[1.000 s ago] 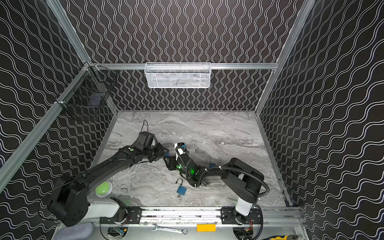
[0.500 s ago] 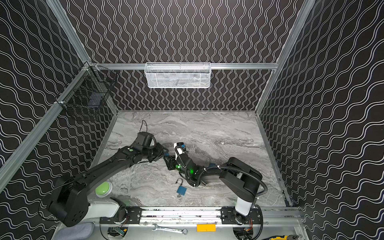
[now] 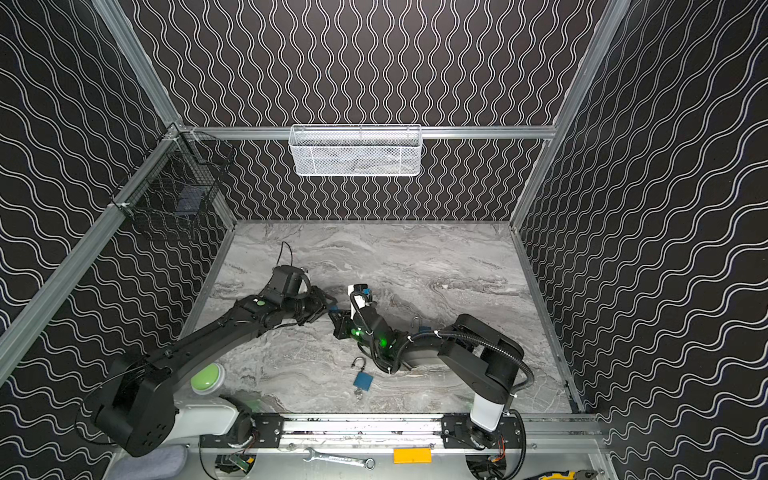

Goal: Lock with the key

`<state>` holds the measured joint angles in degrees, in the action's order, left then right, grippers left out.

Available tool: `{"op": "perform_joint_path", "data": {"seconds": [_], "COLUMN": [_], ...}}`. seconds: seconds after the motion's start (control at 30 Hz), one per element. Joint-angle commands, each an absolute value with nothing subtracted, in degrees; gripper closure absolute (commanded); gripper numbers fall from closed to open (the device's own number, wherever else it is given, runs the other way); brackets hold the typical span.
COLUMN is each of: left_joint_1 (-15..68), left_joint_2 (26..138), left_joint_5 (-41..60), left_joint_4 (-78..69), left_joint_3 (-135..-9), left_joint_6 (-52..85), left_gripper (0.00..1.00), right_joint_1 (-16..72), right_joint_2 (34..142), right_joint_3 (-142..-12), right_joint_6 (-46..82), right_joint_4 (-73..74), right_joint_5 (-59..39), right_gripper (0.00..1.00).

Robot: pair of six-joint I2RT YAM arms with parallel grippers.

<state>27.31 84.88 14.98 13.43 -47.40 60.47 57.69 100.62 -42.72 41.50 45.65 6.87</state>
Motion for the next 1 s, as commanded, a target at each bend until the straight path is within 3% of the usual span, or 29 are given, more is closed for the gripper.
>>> {"op": "perform_joint_path", "data": {"seconds": [0.0,0.13,0.3,0.5,0.63,0.8,0.97], "left_joint_1": [27.1,27.1,26.4,24.2,21.9,21.5,21.6], "left_joint_2": [84.4,83.2,80.2,77.5,76.8,79.0,80.2], "left_joint_5": [15.8,15.7,14.3,10.4,14.0,21.5,24.3], "left_joint_4": [12.3,12.3,14.5,24.2,23.2,17.8,16.0], "left_joint_3": [-47.5,-47.3,-47.7,-49.7,-46.2,-43.1,-43.1], "left_joint_6": [60.5,59.9,57.0,51.6,51.3,51.2,49.5], "left_gripper": [0.67,0.35,0.22,0.2,0.2,0.33,0.34], "right_joint_1": [57.6,57.0,54.9,52.0,50.9,49.8,49.6], "right_joint_2": [100.4,99.3,97.8,94.2,89.5,84.9,83.7], "right_joint_3": [-42.8,-42.1,-40.7,-38.4,-36.4,-35.5,-36.2], "right_joint_6": [40.6,39.2,38.3,38.2,38.4,38.3,38.0], "right_joint_4": [48.9,48.8,49.4,46.4,42.2,36.5,35.0], "right_joint_5": [6.2,5.2,-0.1,-6.4,-7.7,-8.4,-9.0], "right_gripper": [0.99,1.0,1.0,1.0,1.0,1.0,1.0]}}
